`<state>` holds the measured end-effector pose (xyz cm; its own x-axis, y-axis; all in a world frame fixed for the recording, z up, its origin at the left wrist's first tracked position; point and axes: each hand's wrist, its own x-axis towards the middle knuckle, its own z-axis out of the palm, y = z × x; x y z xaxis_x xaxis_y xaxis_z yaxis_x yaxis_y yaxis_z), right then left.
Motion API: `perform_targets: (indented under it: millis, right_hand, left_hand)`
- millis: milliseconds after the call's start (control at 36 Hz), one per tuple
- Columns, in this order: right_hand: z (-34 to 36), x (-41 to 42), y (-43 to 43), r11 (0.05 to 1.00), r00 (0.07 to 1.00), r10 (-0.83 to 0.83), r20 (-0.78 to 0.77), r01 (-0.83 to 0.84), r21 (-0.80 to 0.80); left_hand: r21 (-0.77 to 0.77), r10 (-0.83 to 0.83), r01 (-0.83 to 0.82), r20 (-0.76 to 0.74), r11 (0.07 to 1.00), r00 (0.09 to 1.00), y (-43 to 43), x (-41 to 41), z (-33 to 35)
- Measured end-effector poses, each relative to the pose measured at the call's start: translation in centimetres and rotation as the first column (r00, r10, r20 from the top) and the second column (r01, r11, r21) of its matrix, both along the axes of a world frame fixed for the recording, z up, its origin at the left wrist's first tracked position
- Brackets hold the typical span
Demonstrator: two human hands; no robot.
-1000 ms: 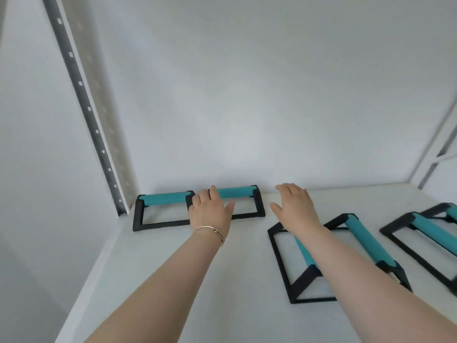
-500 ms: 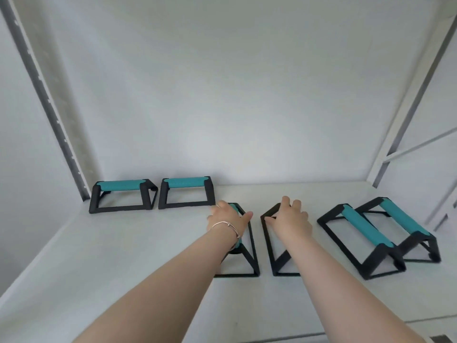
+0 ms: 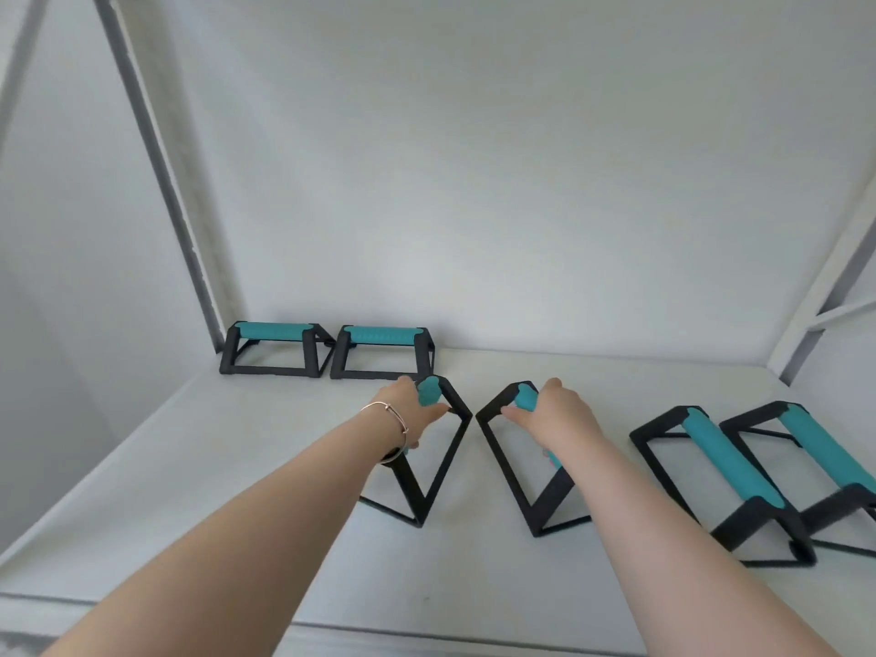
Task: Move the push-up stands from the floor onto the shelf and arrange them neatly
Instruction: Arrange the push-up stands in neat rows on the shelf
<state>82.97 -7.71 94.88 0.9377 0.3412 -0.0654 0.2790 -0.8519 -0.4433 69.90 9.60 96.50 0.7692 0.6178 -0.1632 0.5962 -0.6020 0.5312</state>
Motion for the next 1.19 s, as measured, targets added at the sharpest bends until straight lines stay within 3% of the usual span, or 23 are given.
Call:
perform_targets:
  millis: [139,444,750,1028,1194]
  right_hand:
    - [1.3,-0.9,2.3,0.993,0.992,0.117,0.053,-0.118,0.013]
    - [2.0,-4.9,11.2,0.893,0.887,0.45,0.106,-0.45,-0.022]
    - [0.6,-8.1,19.3,0.842,0.83,0.538,0.144,-0.525,-0.121]
    - [-1.1,-9.4,21.1,0.883,0.872,0.465,0.151,-0.445,-0.149]
    - [-1.3,-9.3,21.6,0.905,0.894,0.422,0.15,-0.406,-0.128]
  left_hand:
    - [-0.053,-0.031,0.033,0.038,0.998,0.999,5.0,-3.1,1.8]
    - [0.156,-0.251,0.275,-0.159,0.949,0.955,15.9,-9.7,3.3]
    - [0.313,-0.349,0.472,-0.377,0.824,0.858,24.8,-11.8,2.3]
    - [0.321,-0.358,0.405,-0.197,0.856,0.913,27.6,-12.3,-1.5]
    - [0.461,-0.284,0.316,-0.138,0.829,0.949,27.0,-12.2,-2.7]
